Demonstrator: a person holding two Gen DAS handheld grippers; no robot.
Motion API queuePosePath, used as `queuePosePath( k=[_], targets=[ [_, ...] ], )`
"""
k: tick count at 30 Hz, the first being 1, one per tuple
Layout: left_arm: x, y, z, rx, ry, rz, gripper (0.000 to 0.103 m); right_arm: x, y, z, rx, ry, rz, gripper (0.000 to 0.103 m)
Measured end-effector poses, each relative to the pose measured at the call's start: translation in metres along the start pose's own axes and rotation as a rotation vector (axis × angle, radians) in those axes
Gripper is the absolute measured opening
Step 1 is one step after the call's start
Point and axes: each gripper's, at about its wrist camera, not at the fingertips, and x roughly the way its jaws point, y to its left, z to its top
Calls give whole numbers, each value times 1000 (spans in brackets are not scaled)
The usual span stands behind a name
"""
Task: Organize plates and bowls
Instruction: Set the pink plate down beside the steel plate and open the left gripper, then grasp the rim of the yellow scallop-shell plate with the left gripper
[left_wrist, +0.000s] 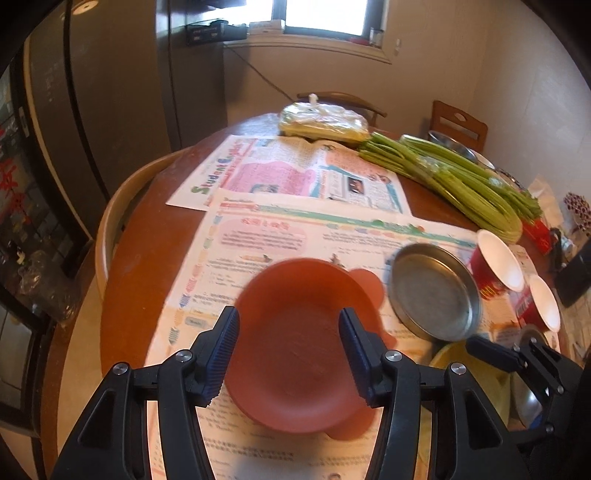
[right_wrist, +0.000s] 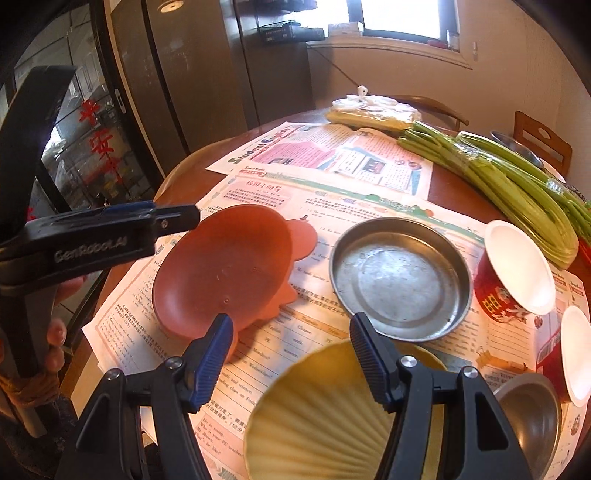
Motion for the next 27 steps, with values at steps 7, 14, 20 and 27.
queuePosePath(
  k=[7,14,20,27],
  targets=[
    [-11,-17,-9,16,-10,-9,58,-16,-13,-6,14,-24,-4,66],
    [-22,-37,-20,34,-18,-28,57,-35,-29,-14,21,-51,-18,67],
    [-26,-54,-29,52,-4,-44,57,-47,-43,-22,14,-63,-28,69],
    [-24,-72,-44,73,43,-97,58,-53,-57,-24,-2,-60,-23,69]
  ],
)
